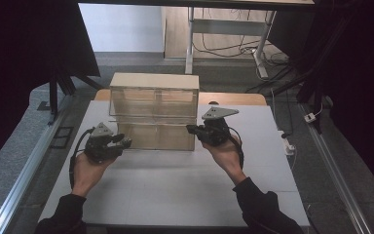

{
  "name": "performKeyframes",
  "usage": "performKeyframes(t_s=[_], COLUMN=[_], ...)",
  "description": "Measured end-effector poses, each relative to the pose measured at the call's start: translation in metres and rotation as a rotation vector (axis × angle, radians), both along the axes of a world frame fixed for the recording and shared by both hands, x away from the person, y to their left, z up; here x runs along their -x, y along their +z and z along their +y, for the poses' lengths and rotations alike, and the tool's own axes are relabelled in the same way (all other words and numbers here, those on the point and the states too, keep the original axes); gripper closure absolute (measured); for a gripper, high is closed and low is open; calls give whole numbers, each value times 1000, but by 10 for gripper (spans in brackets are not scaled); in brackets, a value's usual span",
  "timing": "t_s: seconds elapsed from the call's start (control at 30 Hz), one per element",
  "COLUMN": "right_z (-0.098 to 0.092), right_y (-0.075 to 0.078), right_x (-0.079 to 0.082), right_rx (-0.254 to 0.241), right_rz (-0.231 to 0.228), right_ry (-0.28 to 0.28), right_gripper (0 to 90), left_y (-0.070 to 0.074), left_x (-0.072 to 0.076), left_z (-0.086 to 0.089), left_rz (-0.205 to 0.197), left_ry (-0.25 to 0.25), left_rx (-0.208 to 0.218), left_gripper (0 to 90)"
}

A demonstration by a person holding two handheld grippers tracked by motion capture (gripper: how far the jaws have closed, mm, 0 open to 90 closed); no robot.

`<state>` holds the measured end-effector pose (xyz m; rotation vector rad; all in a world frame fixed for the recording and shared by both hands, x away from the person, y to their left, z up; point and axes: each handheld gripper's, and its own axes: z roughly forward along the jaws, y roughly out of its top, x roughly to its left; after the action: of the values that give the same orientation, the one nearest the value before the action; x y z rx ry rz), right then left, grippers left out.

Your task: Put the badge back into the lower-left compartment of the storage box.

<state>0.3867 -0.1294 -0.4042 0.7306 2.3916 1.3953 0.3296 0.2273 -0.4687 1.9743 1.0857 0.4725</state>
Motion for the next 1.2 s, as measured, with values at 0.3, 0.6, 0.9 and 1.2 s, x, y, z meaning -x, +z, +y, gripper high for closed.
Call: performKeyframes(t_s=[0.3,0.6,0.9,1.2], right_z=[0,0,0,-1], right_y=[0,0,1,1], right_x=[0,0,0,0], right_rx=[-1,0,0,-1], right_rz=[0,0,-1,1], right_ry=[-1,0,0,2], right_gripper=[899,898,898,899], left_y=[-7,-16,-16,-11], left_x=[-9,-15,-16,-10], left_z=[-6,-8,-7,-7], left_rz=[-7,5,12,36], left_ry=[10,11,11,1], left_rx=[-34,-59,-56,-22], left_gripper=[571,567,498,358])
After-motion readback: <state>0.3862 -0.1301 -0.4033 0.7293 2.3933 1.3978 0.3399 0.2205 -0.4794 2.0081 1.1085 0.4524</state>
